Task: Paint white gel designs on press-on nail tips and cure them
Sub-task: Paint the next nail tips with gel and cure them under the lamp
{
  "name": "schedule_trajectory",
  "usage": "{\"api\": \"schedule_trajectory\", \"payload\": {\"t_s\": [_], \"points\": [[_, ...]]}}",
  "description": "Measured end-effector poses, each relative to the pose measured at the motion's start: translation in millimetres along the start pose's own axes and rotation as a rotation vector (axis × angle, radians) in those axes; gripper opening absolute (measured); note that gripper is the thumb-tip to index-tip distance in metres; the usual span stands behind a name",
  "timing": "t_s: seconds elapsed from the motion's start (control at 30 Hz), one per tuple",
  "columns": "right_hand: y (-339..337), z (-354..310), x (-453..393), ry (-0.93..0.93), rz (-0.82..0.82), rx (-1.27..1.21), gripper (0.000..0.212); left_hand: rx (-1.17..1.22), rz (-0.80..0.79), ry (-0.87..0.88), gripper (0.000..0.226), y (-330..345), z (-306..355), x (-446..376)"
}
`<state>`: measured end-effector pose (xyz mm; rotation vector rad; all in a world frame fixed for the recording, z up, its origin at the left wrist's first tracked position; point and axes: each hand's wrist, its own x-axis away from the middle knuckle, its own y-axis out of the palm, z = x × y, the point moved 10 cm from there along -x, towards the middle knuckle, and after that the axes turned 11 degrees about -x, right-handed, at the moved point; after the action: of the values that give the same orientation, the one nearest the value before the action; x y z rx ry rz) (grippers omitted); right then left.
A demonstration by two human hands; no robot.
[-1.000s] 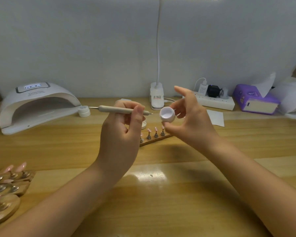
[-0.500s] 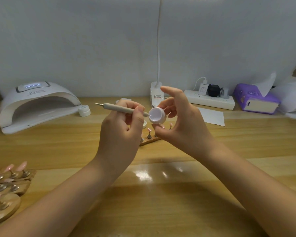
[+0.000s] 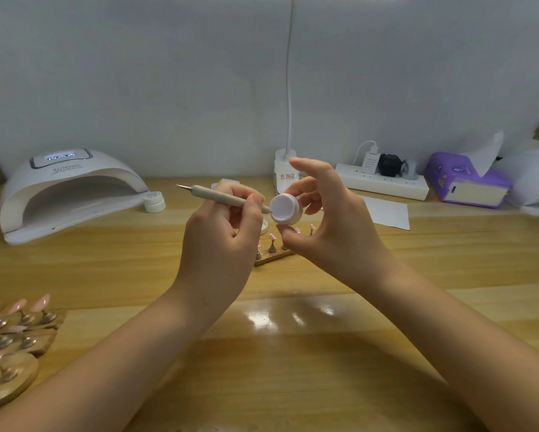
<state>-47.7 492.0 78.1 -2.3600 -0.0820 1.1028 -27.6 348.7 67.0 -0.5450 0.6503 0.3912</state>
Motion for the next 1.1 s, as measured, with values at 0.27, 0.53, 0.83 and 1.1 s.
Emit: {"api": "schedule_trajectory", "payload": {"t_s": [0.27,0.53,0.83,1.1], "points": [[0.5,0.8,-0.2,-0.011,0.001,-0.003,0.079,-0.002,-0.012,0.008,0.012,1.0,-0.1,0.2],[0.5,3.5,-0.1,-0.013,0.008,-0.008,0.08,0.007,0.012,0.028,0.013,-3.7,6.0,0.5],[-0.5,3.8,-0.2,-0.014,0.021,-0.023,0.08,0.026,0.013,-0.005,0.012,-2.8,1.2,-0.9],[0.3,4.4,0.1,-0.013,0.023,-0.034,0.078,0.057,0.04,-0.026,0.017,-7.6,-0.3,-1.7]]}}
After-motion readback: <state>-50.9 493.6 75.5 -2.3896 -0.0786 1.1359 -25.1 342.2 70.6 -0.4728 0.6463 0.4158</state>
